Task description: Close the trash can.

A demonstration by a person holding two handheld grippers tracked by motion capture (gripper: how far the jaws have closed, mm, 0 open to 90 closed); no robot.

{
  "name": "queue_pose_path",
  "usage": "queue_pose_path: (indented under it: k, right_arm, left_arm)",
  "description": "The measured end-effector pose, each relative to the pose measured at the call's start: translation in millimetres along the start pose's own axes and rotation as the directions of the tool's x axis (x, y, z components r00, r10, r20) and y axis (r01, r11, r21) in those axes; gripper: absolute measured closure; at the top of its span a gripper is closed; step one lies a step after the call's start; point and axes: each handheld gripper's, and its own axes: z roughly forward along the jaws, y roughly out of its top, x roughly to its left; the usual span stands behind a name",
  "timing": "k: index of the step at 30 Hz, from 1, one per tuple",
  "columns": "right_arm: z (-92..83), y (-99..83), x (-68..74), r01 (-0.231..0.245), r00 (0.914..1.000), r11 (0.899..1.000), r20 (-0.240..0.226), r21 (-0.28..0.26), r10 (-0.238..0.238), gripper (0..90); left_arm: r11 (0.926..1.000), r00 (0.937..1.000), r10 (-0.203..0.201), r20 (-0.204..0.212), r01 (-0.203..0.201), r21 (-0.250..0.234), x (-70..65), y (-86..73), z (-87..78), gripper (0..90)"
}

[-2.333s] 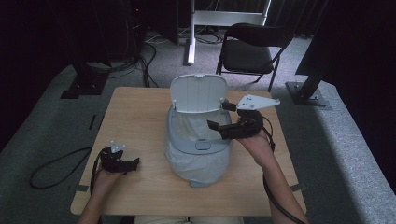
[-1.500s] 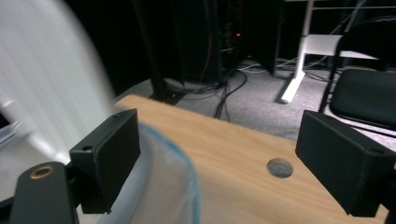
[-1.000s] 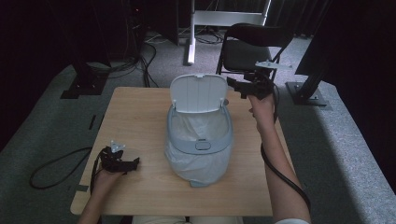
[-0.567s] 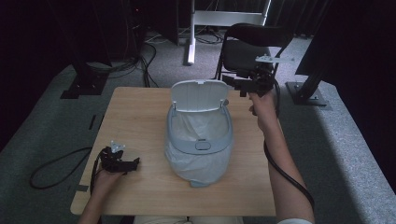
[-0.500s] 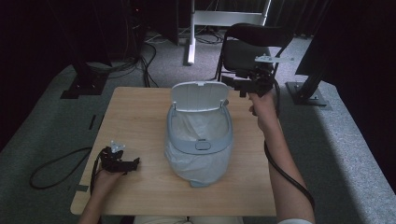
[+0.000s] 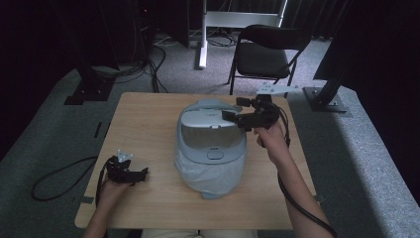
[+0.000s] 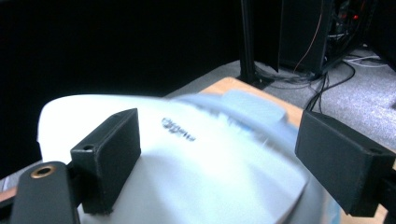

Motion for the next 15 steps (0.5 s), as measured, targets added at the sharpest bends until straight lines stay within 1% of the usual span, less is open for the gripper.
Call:
queue_pose_path:
  k: [2,4,5,6,8,9,11,12,15]
  right_arm:
    - [-1.2,-9.6,8.3,0.019,0.9998,1.000,0.012,0.001,-0.019,13.6]
    - [-2.0,-12.0,10.3,0.024,0.9996,1.000,0.016,-0.003,-0.024,13.6]
    - [-2.7,-16.0,14.3,0.040,0.9990,0.999,0.018,0.000,-0.040,13.6]
    - [-2.7,-16.0,14.3,0.040,0.9990,0.999,0.018,0.000,-0.040,13.6]
    - [-2.5,-19.6,18.1,0.058,0.9983,0.998,0.010,0.002,-0.058,13.6]
    - [-1.6,-21.9,22.1,0.070,0.9975,0.998,-0.002,0.007,-0.070,12.6]
    - [-1.6,-21.9,22.1,0.070,0.9975,0.998,-0.002,0.007,-0.070,12.6]
    - [0.6,-23.8,28.4,0.098,0.9951,0.995,-0.013,0.012,-0.098,12.3]
    - [2.4,-24.6,34.5,0.120,0.9928,0.993,-0.005,0.010,-0.120,12.2]
  left_arm:
    - [1.0000,1.0000,0.000,0.000,0.000,0.000,0.0,0.0,0.0,1.2]
    - [1.0000,1.0000,0.000,0.000,0.000,0.000,0.0,0.0,0.0,1.2]
    - [1.0000,1.0000,0.000,0.000,0.000,0.000,0.0,0.0,0.0,1.2]
    - [1.0000,1.0000,0.000,0.000,0.000,0.000,0.0,0.0,0.0,1.2]
    - [1.0000,1.0000,0.001,0.000,-0.001,0.000,0.0,0.0,0.0,1.2]
    - [1.0000,1.0000,0.000,0.000,0.000,-0.001,0.0,0.0,0.0,1.2]
    - [1.0000,1.0000,0.000,0.000,0.000,-0.001,0.0,0.0,0.0,1.2]
    - [1.0000,1.0000,0.000,0.000,0.000,0.000,0.0,0.0,0.0,1.2]
    - [1.0000,1.0000,0.001,0.000,-0.001,0.000,0.1,-0.1,-0.1,1.2]
